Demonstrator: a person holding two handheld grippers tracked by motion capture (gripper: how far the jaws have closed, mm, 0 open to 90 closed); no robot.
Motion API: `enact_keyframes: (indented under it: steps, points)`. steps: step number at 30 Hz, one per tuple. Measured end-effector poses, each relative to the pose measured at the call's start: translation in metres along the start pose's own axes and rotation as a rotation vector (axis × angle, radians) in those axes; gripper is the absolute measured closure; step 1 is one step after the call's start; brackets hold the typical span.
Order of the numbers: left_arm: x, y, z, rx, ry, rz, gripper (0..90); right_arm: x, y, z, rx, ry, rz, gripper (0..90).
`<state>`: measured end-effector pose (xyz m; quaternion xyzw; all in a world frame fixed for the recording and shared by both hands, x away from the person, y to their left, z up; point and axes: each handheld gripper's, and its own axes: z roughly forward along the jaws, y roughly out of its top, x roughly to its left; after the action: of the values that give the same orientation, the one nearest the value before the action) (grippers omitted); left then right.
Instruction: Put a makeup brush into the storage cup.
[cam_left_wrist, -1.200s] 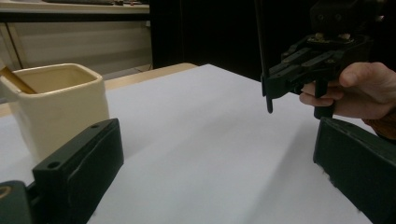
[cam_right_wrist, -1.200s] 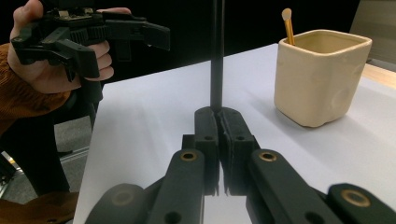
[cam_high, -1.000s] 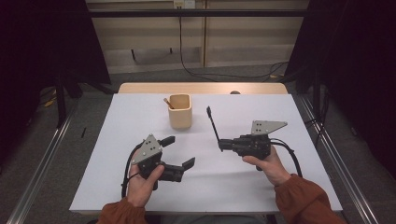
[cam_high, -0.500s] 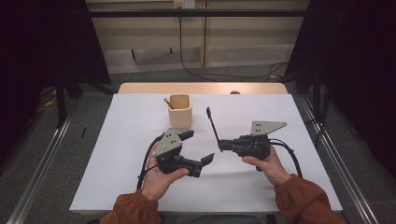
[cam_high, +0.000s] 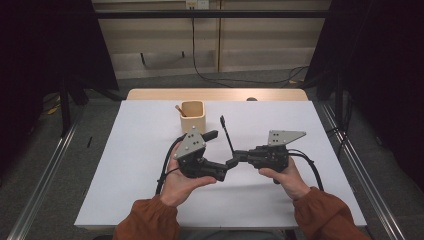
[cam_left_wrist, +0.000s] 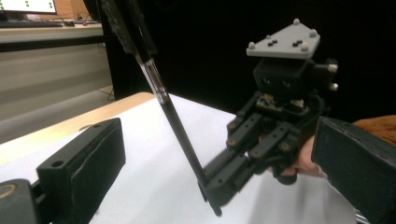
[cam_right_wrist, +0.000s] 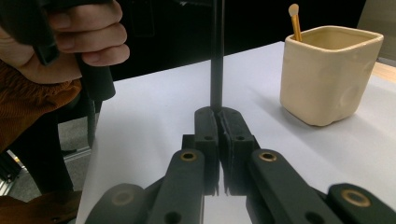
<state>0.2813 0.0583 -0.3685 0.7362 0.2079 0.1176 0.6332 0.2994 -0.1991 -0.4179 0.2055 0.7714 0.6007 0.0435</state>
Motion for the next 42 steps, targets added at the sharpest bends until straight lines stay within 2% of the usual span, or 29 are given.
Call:
enact_keyframes:
  steps: [4,6,12,14,15,17,20,28,33,36,38,42]
  points:
    - [0.004,0.002,0.003,-0.008,0.018,-0.001,5.6,0.000,0.000,0.000,-0.002,-0.001,-0.001,86.2]
    - [0.005,0.002,0.005,-0.013,0.029,0.013,7.9,0.000,0.000,0.000,-0.002,-0.002,-0.002,86.2]
    - [0.007,0.001,0.008,-0.030,0.036,0.001,24.3,0.000,-0.001,0.001,0.000,-0.004,0.002,86.2]
    - [0.010,0.001,0.008,-0.030,0.027,-0.032,35.9,-0.001,-0.001,0.002,0.000,-0.003,0.001,86.2]
    - [0.011,0.001,0.008,-0.029,0.015,-0.063,39.2,0.000,-0.001,0.002,0.000,-0.003,0.002,86.2]
    - [0.014,0.001,0.008,-0.024,0.008,-0.093,45.2,-0.001,-0.002,0.002,0.002,-0.003,0.001,86.2]
    - [0.016,0.001,0.008,-0.012,0.014,-0.110,52.6,-0.001,-0.002,0.002,0.000,-0.005,0.003,86.2]
    - [0.019,-0.001,0.009,0.005,0.010,-0.119,69.9,-0.001,-0.004,0.003,0.006,-0.004,0.006,86.2]
    - [0.019,-0.002,0.009,0.006,0.016,-0.146,82.2,-0.001,-0.005,0.004,0.011,0.001,0.005,86.2]
    - [0.020,-0.003,0.009,0.005,0.007,-0.160,83.4,-0.001,-0.005,0.004,0.010,0.001,0.005,86.2]
    - [0.019,-0.003,0.010,0.000,0.006,-0.150,83.5,0.000,-0.005,0.005,0.010,0.001,0.005,86.2]
    - [0.019,-0.003,0.009,0.002,-0.002,-0.157,84.2,0.000,-0.005,0.005,0.009,0.001,0.003,86.0]
